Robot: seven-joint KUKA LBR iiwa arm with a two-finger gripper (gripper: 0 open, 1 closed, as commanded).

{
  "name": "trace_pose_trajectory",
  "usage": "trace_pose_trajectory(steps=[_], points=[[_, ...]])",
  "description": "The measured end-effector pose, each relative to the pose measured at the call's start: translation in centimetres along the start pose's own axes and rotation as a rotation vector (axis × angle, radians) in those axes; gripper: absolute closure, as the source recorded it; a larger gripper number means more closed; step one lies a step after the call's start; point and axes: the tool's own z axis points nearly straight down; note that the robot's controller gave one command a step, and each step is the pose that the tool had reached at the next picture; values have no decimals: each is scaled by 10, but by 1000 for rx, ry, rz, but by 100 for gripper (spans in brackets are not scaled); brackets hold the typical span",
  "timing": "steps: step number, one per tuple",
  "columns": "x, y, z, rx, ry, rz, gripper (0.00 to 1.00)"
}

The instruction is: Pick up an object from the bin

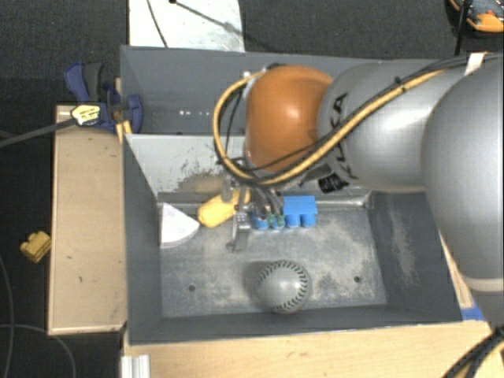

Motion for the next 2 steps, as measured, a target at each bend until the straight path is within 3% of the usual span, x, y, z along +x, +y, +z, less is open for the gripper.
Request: trace_pose_trajectory(steps=[1,2], points=[[-1,-1,-5,-1,-6,3,0],[20,-4,-24,0,-3,-9,0]])
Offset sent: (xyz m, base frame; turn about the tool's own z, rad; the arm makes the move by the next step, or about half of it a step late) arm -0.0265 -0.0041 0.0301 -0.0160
